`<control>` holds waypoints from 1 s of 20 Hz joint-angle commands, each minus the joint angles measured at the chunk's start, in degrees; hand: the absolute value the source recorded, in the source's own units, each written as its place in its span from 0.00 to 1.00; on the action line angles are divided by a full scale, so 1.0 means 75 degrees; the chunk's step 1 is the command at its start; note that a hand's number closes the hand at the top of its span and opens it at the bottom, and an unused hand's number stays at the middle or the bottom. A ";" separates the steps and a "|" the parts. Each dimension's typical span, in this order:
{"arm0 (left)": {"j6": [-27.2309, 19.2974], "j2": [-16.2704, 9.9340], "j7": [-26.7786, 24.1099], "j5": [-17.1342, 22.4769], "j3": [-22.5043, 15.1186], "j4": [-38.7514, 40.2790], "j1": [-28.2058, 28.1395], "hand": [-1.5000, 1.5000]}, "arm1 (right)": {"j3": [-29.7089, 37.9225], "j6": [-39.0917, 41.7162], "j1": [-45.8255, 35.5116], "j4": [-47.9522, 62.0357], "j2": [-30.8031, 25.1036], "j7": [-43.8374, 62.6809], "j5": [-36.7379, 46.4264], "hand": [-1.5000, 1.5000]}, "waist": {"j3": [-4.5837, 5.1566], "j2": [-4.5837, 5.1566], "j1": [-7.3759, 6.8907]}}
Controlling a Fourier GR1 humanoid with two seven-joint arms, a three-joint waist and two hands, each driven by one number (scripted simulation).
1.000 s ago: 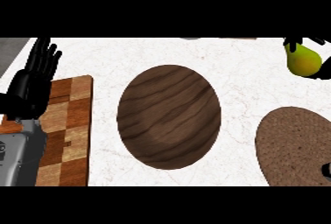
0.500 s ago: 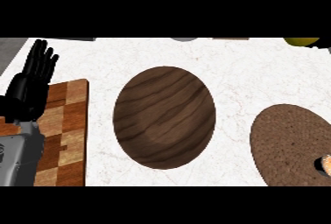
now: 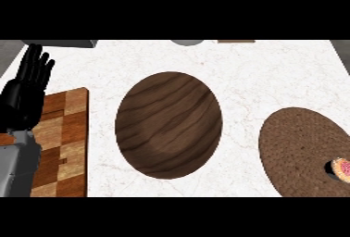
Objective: Pick the pear from the placemat and place it in the bowl
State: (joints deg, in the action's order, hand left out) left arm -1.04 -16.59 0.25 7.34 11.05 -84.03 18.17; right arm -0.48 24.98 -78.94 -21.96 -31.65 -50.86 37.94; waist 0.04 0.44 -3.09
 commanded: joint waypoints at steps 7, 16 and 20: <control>0.0016 -0.0230 0.0091 0.0097 0.0302 0.0030 -0.0083 0.50 | -0.0824 0.2167 -0.0740 -0.0467 0.1214 0.0096 -0.0276 1.00 | 0.0002 -0.0115 0.0360; 0.0010 -0.0072 -0.0406 0.0007 0.0351 0.0000 -0.0698 0.50 | -0.1649 0.1573 0.0361 -0.1545 0.2852 0.1425 -0.0487 1.00 | -0.0003 -0.0114 0.0458; -0.0176 -0.0050 0.0243 -0.0012 0.0186 -0.0184 -0.0095 0.50 | -0.2029 0.0814 0.1003 -0.2197 0.3357 0.2123 -0.0264 1.00 | -0.0007 -0.0087 0.0438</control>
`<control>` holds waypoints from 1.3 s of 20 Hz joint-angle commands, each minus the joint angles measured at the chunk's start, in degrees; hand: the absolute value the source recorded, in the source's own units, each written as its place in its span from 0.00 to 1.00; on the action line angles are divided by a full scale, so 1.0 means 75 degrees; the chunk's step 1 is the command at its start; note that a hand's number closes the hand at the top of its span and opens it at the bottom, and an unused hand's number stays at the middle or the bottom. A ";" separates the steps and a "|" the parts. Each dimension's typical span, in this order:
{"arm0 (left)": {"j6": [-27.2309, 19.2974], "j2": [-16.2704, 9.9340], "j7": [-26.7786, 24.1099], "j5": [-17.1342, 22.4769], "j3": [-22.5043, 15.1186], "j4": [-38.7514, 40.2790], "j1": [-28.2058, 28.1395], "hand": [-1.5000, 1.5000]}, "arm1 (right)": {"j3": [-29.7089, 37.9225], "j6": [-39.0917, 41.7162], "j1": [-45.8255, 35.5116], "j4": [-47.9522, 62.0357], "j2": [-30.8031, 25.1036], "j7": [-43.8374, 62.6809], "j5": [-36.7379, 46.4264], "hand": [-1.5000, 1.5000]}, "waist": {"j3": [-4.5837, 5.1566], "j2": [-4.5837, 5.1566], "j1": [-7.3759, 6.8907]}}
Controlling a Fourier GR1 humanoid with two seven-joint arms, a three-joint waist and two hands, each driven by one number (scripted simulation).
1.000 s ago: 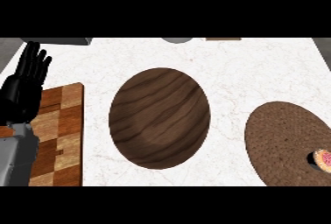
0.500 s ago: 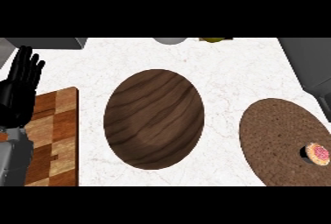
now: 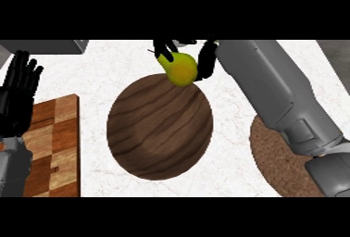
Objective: Pick the pear from the placemat and place it in the bowl
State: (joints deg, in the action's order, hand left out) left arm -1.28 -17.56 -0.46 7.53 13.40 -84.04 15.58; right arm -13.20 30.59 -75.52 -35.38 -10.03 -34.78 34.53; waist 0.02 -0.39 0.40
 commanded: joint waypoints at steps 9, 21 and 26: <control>0.0006 0.0159 -0.0146 -0.0075 -0.0053 -0.0271 -0.0382 0.50 | -0.0610 -0.0627 0.2252 -0.0827 0.1288 0.1691 0.0620 0.00 | -0.0001 0.0029 -0.0017; 0.0196 0.0148 -0.0115 -0.0050 -0.0165 -0.0220 -0.0230 0.50 | 0.0398 -0.1470 0.2323 -0.0276 0.1336 0.1394 -0.2467 0.00 | -0.0003 0.0081 -0.0288; 0.0184 0.0133 -0.0150 -0.0077 -0.0130 -0.0358 -0.0339 0.50 | 0.1790 -0.1497 0.1291 0.0560 0.1197 0.1940 -0.2772 0.00 | -0.0001 0.0096 -0.0255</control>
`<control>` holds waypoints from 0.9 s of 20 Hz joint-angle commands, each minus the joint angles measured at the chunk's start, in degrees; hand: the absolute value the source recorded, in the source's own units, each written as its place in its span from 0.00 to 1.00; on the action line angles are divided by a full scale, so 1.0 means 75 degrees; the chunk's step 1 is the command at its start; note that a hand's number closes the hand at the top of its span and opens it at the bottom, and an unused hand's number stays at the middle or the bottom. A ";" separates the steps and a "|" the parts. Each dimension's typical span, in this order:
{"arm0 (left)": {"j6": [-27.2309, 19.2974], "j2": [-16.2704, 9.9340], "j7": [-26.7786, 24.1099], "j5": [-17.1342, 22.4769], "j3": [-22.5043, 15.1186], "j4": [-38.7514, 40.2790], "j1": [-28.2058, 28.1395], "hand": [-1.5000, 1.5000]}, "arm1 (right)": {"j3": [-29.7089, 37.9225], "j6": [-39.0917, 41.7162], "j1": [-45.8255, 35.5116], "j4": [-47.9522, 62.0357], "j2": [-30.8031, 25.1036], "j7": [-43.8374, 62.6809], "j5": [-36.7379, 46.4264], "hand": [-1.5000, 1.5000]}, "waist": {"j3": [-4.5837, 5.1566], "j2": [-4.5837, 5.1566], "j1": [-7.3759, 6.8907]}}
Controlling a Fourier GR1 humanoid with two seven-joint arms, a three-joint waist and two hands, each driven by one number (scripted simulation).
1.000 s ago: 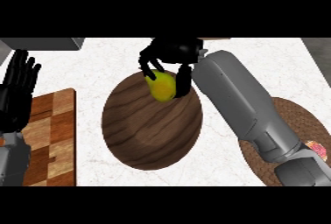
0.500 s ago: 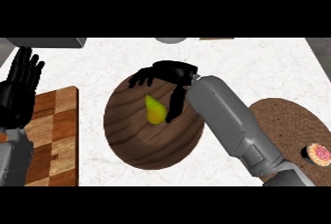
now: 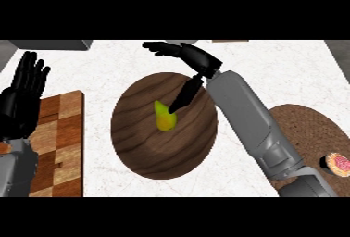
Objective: Pick the pear from the placemat and place it in the bowl
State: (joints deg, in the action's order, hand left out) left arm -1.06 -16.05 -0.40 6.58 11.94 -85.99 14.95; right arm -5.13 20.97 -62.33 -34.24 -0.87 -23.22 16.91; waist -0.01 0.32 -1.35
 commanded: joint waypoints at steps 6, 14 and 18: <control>0.0034 -0.0139 0.0331 0.0041 -0.0011 0.0016 0.0522 0.50 | 0.1600 0.0353 -0.0928 0.1917 -0.1478 -0.0363 -0.0796 0.00 | -0.0006 0.0161 -0.0244; 0.0278 -0.0122 -0.0046 0.0103 -0.0040 0.0111 0.0485 0.50 | 0.1978 0.1432 -0.1024 0.2769 -0.2795 -0.1185 -0.0927 0.00 | -0.0019 0.0306 -0.0559; -0.0012 0.0224 0.0019 -0.0055 -0.0308 0.0116 0.0827 0.50 | 0.2014 0.2014 -0.1184 0.3034 -0.3231 -0.1249 -0.0910 0.00 | -0.0030 0.0382 -0.0618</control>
